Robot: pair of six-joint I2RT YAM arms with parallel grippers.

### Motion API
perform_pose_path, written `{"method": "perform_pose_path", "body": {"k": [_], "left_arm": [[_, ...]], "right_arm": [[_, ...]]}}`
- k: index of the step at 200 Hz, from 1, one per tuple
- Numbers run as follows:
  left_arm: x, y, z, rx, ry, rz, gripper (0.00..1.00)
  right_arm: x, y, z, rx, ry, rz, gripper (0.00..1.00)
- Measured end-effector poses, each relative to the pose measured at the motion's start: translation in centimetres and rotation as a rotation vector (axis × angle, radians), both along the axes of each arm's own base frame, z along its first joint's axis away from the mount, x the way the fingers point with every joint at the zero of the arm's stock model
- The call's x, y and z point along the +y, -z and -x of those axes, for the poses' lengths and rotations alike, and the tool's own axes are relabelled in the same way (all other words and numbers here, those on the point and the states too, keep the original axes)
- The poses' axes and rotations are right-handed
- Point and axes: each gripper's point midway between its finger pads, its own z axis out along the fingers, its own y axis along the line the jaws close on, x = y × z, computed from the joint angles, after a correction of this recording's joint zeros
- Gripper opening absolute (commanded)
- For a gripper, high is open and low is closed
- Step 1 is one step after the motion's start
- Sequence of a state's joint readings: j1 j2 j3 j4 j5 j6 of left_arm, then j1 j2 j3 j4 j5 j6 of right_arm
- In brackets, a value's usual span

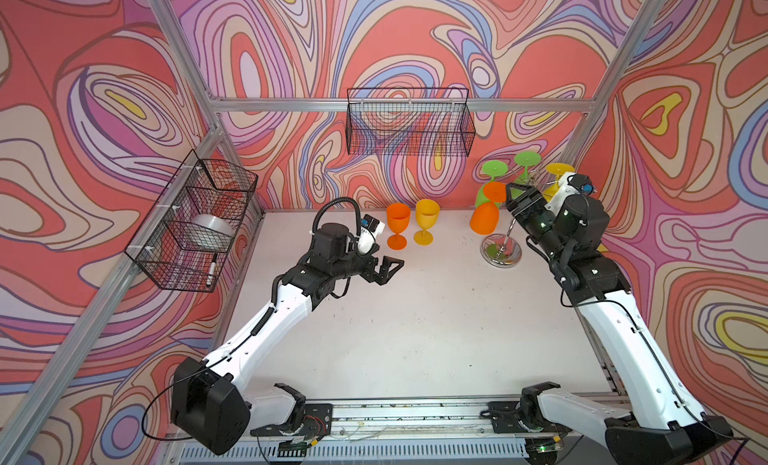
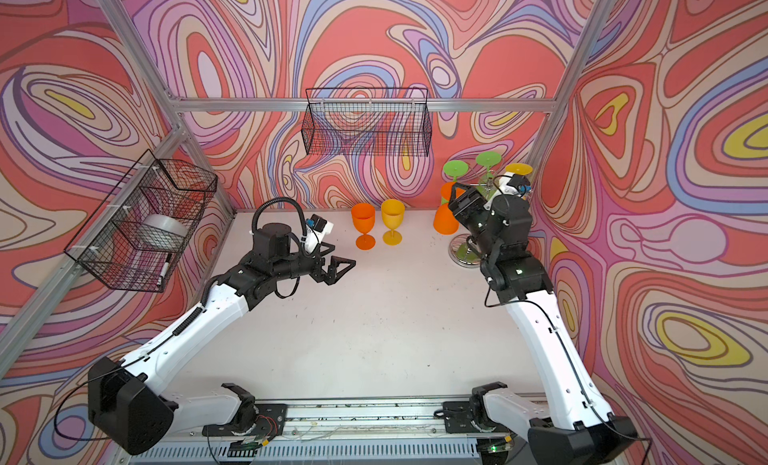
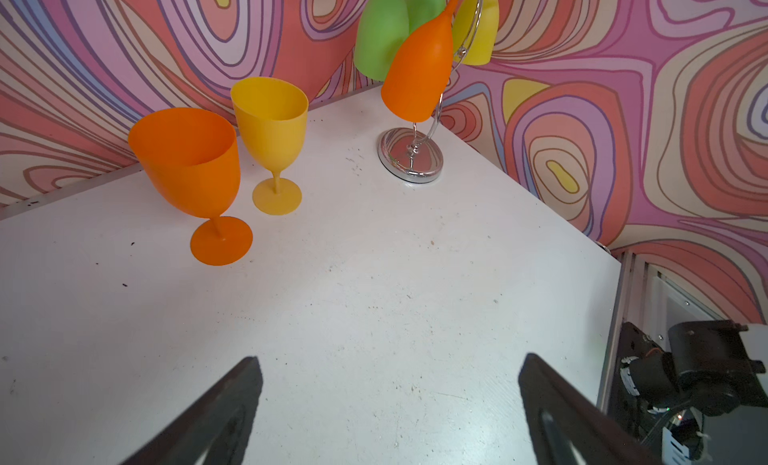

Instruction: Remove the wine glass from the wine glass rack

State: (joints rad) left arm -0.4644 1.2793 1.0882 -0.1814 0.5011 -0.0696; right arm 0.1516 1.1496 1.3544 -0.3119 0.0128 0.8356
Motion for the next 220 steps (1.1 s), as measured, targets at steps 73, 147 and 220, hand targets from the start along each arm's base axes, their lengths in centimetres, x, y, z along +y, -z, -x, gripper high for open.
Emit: {"method": "perform_pose_path", "body": {"k": [73,147,220], "left_arm": [[-1.9,-1.1,2.5,-0.082,0.087,-0.016,0.97],[-2.1,-1.3,2.6,-0.091,0.09,-0.013,0.96],[-1.9,-1.2,2.3,-0.09,0.07,-0.016,0.96]], "right_arm": [[-1.1,5.6,-3.1,0.135,-0.07,-0.345,0.64],[-0.7,4.7,-3.6,0.096,-0.086,-0.484,0.56],[1.3,6.4,-4.5,0.133,-0.008,-0.552,0.54]]}}
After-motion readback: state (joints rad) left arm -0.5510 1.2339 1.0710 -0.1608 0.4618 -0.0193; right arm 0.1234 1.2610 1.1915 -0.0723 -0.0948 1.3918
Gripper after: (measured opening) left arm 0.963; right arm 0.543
